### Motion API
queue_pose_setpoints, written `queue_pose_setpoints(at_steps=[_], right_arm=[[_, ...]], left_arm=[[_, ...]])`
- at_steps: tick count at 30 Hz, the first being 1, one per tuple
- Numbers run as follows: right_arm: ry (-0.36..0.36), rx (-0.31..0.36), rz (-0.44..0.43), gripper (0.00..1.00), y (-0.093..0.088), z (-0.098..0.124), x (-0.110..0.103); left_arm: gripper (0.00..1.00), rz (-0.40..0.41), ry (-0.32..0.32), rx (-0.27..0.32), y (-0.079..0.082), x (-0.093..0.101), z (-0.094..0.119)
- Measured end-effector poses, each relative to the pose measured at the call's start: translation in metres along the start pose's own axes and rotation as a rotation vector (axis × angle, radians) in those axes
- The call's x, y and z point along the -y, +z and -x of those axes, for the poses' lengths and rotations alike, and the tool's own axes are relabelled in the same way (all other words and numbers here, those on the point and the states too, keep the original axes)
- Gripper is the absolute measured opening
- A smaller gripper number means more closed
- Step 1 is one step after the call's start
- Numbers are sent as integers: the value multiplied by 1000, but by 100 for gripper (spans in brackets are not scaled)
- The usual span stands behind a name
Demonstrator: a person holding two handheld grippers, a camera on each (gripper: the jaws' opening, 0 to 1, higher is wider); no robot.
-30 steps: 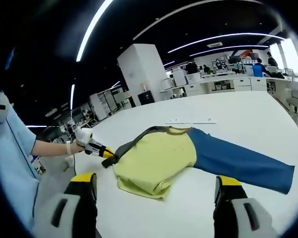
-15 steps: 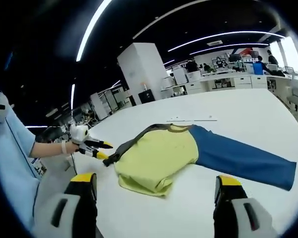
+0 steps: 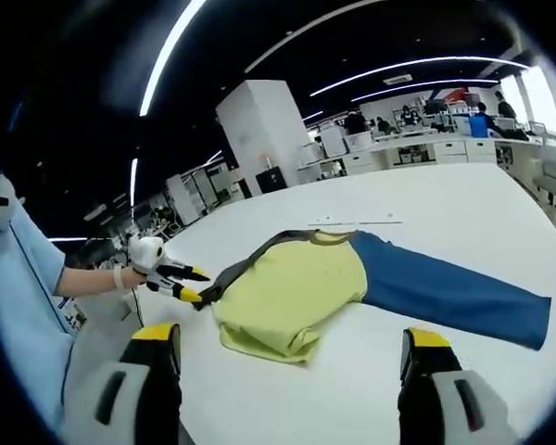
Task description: Fold the garment on the visible template until the final outline fits inside the template.
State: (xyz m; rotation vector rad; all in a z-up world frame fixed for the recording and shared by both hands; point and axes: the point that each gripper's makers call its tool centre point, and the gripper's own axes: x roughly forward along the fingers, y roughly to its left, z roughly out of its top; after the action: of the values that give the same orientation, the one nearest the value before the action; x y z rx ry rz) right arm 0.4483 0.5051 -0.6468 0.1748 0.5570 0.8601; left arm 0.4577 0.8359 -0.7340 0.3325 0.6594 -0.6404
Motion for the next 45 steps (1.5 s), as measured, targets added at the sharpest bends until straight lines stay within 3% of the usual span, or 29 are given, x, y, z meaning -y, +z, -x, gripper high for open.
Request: queue_pose_setpoints(at_steps=[8, 16, 22, 41, 45], right_arm=[[-2, -5, -4, 100, -2, -1, 0], [-33, -37, 44, 100, -11, 2, 5], [-42, -26, 23, 100, -12, 7, 8], [-58, -17, -6, 100, -23, 17, -2], [-66, -7, -5, 100, -23, 20, -6]], left_arm=[[19, 37, 15, -27, -6, -3, -3], [13, 74, 36, -50, -13, -6, -9], [7, 92, 41, -65, -17, -5, -12], [0, 122, 52, -52, -16, -12, -1], [0, 163, 53, -14, -11, -17, 7]])
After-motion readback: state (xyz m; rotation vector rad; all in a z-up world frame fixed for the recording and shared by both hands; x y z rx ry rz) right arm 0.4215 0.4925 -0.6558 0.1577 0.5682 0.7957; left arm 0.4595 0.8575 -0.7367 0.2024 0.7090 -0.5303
